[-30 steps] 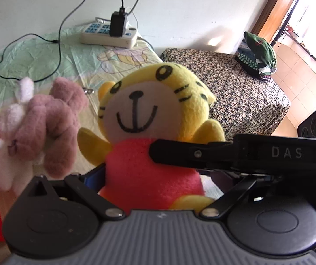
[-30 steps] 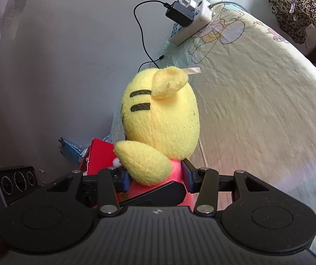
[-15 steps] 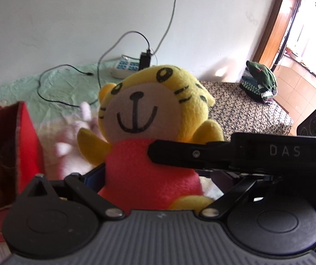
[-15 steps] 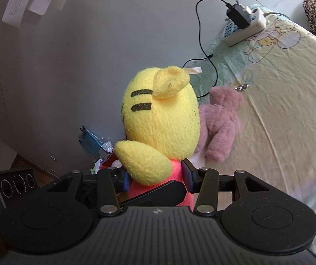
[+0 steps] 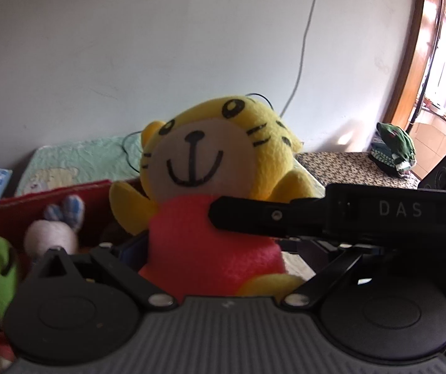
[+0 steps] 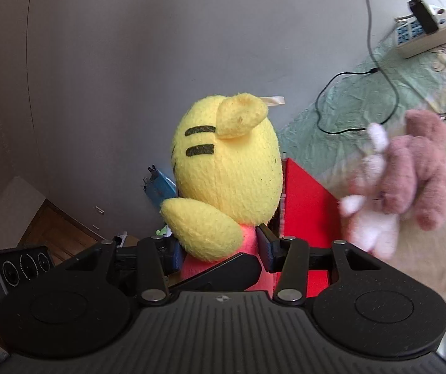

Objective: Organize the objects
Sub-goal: 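Carry the yellow tiger plush over the red box with the right gripper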

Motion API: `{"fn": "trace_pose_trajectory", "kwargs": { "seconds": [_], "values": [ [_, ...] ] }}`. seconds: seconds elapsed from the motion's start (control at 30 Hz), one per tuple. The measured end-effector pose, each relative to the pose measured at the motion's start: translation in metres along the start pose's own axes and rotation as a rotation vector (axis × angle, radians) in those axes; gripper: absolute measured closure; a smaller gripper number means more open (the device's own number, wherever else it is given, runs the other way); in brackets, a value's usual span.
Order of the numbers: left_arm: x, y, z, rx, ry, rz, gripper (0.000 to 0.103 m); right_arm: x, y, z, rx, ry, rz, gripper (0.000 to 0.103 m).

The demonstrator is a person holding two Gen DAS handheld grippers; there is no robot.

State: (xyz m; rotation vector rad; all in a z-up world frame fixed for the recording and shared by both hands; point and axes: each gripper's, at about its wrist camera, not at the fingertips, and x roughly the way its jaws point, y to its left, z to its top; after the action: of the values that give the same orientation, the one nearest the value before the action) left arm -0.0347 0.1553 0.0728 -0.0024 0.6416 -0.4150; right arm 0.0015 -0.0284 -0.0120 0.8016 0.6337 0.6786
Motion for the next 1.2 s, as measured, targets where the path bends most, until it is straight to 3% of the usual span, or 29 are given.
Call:
{"fn": "trace_pose_trajectory", "kwargs": {
  "seconds": [0.33,0.53,0.93,1.2],
  "values": [
    [0.003,0.068,-0.005,-0.050,0.033,0.031,0.007,0.064,0.006,-0.010,0.015,0.047,-0.043,0.055],
    [0.021,0.096,-0.015,-0.096,0.097,-0.001,0.007,0.082,0.005,-0.016,-0.003,0.072,-0.112,0.055],
    [0.044,0.108,-0.025,-0.081,0.151,-0.023,0.009,0.101,0.006,-0.016,-0.077,0.106,-0.196,0.053],
    [0.054,0.109,-0.032,-0.086,0.184,-0.034,0.008,0.097,0.008,-0.017,-0.132,0.073,-0.250,0.051]
  ]
}}
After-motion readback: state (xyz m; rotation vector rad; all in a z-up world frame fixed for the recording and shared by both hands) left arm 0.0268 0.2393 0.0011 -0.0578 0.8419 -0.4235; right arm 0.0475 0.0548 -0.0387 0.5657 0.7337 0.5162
